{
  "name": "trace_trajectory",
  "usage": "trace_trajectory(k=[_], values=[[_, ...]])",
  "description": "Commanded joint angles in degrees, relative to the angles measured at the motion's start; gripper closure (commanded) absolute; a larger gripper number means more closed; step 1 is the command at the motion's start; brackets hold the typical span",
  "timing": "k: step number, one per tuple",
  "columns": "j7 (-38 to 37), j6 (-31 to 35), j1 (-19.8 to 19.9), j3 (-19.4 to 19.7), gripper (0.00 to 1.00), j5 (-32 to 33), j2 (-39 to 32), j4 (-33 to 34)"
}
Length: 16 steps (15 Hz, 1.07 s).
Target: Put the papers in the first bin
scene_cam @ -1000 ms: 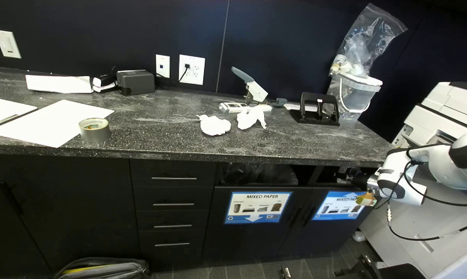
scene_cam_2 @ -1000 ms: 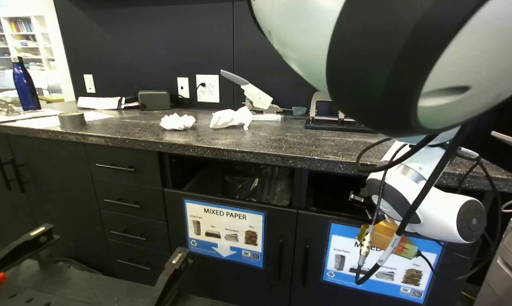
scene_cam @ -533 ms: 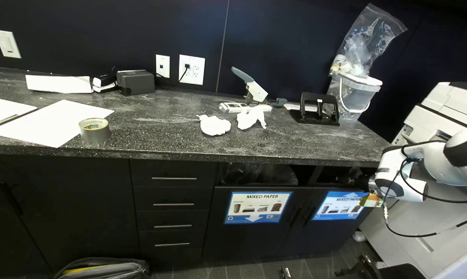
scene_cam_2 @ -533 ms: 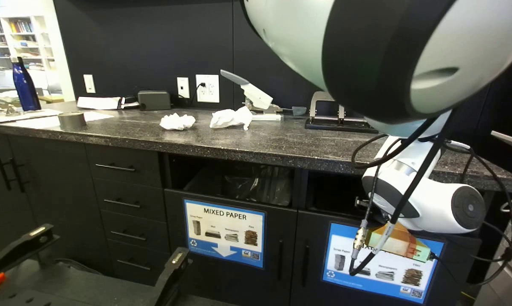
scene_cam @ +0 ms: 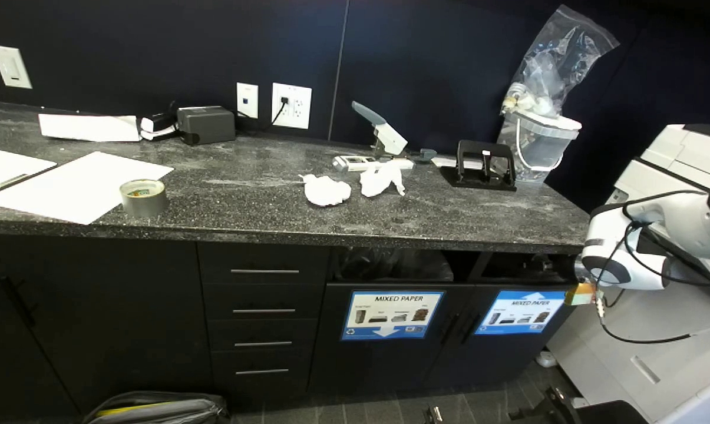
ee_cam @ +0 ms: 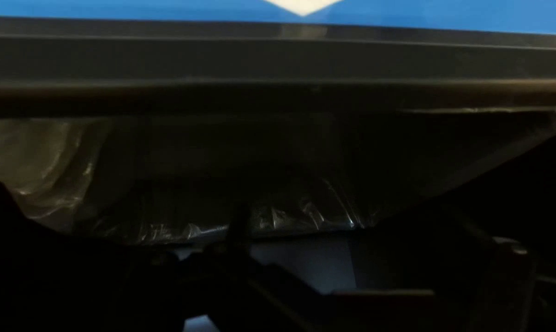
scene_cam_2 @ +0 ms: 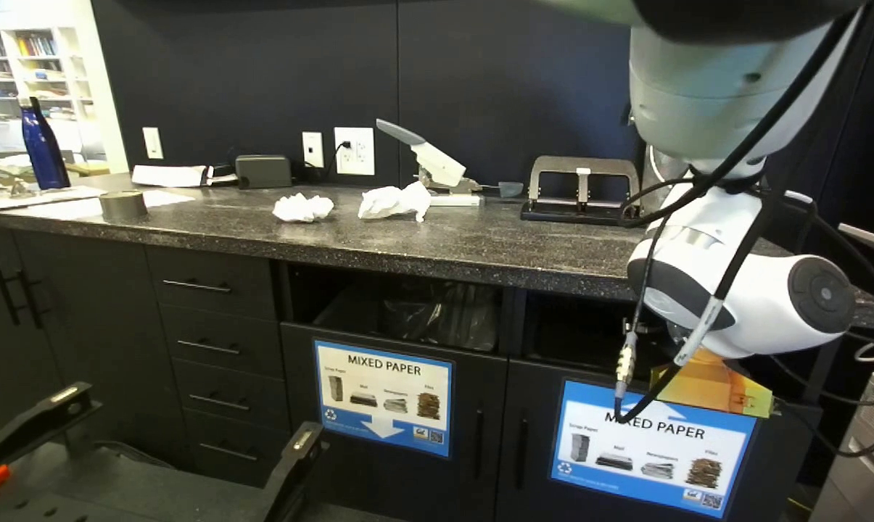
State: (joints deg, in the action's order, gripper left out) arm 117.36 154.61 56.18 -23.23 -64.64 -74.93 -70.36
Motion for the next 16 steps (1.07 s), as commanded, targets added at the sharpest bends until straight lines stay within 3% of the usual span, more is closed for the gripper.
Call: trace_trajectory(k=[1,5,9,13,16], values=[[2.58,6.57,2.04,0.11,0.00,-1.73,10.25,-13.24],[-2.78,15.30,0.52,4.05,0.00,-1.53,19.11,-23.97],[-6.89,17.23,-1.20,6.85,0.00,-1.56,29.56,-35.40],[-16.87,20.05,-7.75,11.16,0.00,1.09,40.76,-46.62],[-26.80,22.67,-16.84,17.02,0.00,5.34,48.57,-55.20]])
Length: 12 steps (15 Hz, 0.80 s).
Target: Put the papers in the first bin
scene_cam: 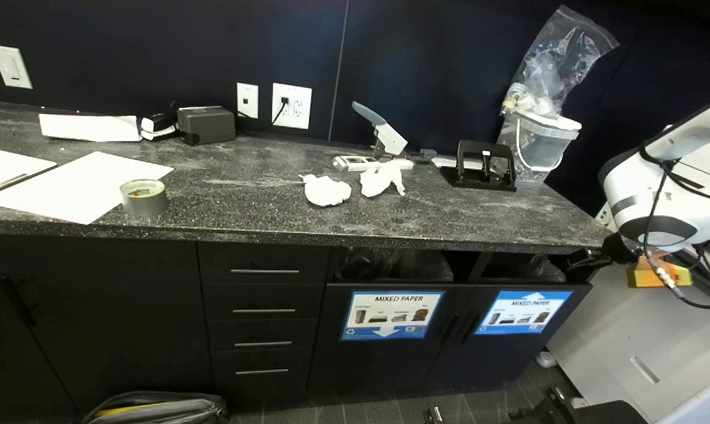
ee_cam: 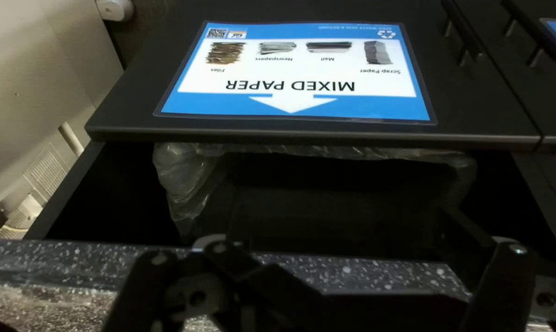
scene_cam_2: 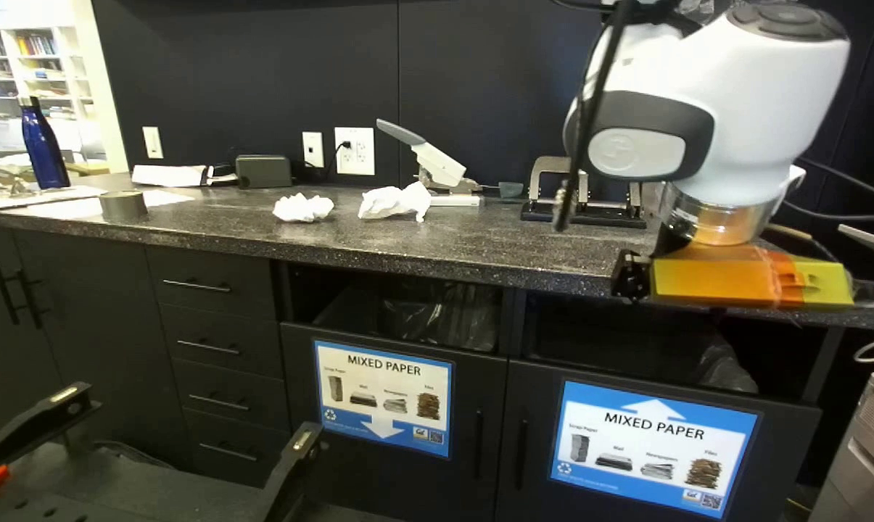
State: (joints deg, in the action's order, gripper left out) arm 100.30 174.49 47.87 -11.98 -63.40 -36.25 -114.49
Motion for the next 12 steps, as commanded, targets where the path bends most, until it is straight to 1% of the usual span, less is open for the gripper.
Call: trace_trajectory(k=[1,3,4,6,9,11,12], values=[[-13.31,1.99,-12.08,8.30,0.00,6.56,12.47,-13.93],[-22.10,0.83,-20.34,13.85,0.00,12.60,16.67,-18.57],[-26.30,0.41,-24.04,16.16,0.00,16.40,17.84,-20.07],[-35.17,-0.88,-33.22,22.55,0.00,23.23,20.00,-21.99],[-49.18,-4.60,-46.06,31.40,0.00,34.86,21.08,-20.80],[-58.40,-8.67,-53.40,36.17,0.00,42.83,20.88,-17.80],[-62.25,-11.33,-56.21,37.46,0.00,46.12,20.86,-15.95]])
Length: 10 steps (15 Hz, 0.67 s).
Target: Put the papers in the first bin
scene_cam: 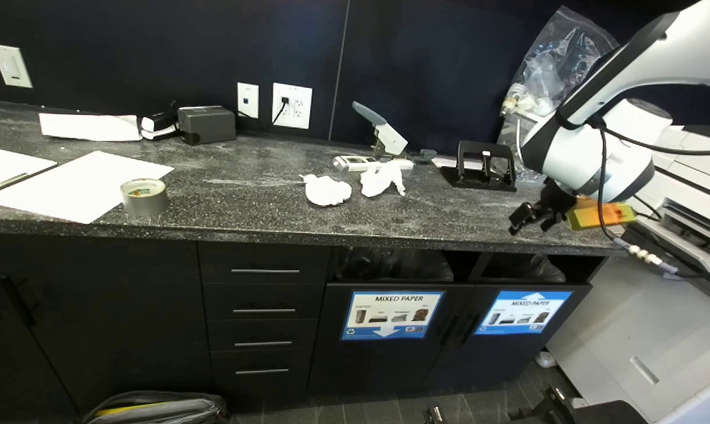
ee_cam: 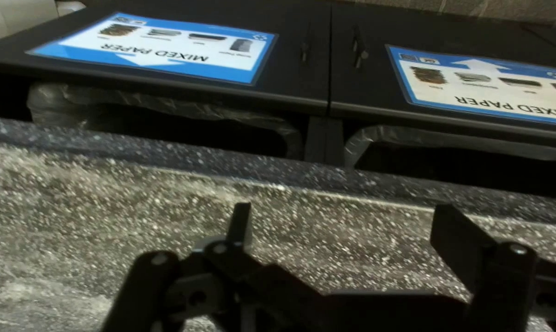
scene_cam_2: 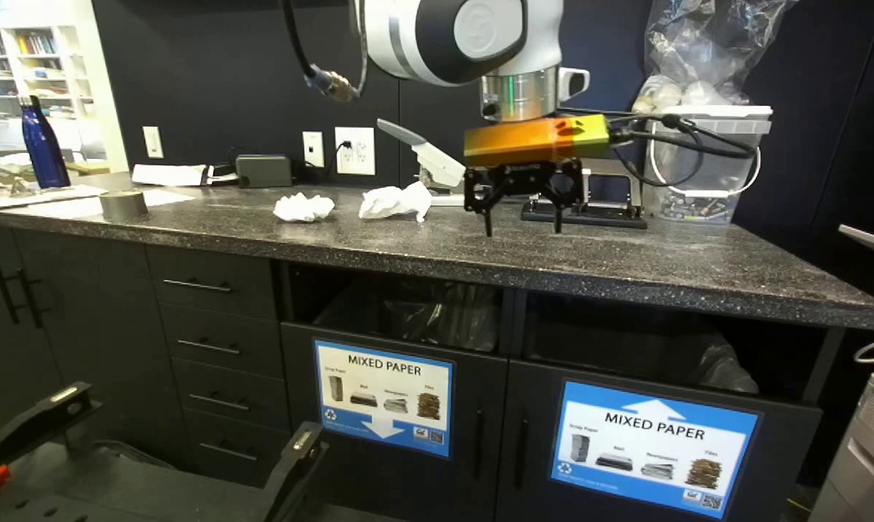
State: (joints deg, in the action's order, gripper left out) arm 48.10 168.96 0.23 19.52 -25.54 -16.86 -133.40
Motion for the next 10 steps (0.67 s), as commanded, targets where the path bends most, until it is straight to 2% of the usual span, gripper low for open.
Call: trace_trajectory(k=[1,2,3,4,7,10], values=[[-13.89,-8.53,-11.15,6.98,0.00,11.38,1.39,5.08],[-17.31,-11.43,-13.07,7.24,0.00,13.59,1.02,7.69],[-23.43,-13.94,-5.95,-1.42,0.00,19.84,1.77,10.38],[-25.95,-17.16,-5.78,-3.59,0.00,20.95,1.34,13.68],[-28.19,-23.11,-1.17,-13.48,0.00,16.09,-2.58,24.17],[-30.77,-24.13,1.59,-18.55,0.00,12.76,-7.53,32.34]])
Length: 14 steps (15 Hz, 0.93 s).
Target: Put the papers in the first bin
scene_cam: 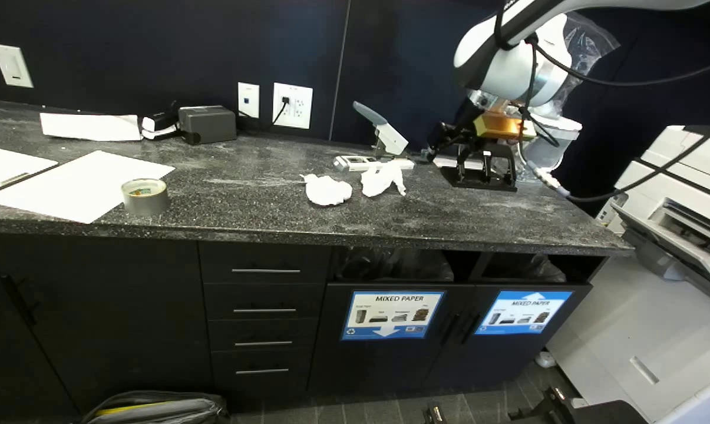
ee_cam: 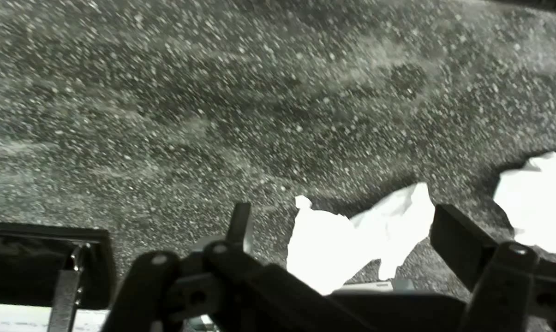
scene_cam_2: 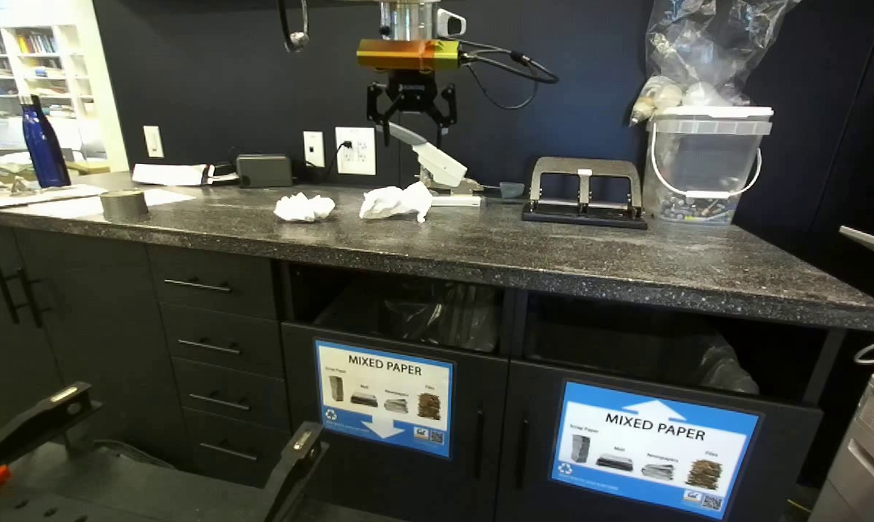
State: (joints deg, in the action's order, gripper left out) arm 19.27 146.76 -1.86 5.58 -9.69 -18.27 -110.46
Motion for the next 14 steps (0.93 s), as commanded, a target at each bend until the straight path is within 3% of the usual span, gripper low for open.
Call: trace_trajectory(k=[1,8,14], values=[[-2.52,-1.01,4.38,-5.83,0.00,-4.01,-7.75,11.08],[-9.54,1.12,6.98,-8.60,0.00,-3.89,-22.29,25.52],[-24.49,-1.71,2.97,-5.89,0.00,-1.73,-30.14,34.97]])
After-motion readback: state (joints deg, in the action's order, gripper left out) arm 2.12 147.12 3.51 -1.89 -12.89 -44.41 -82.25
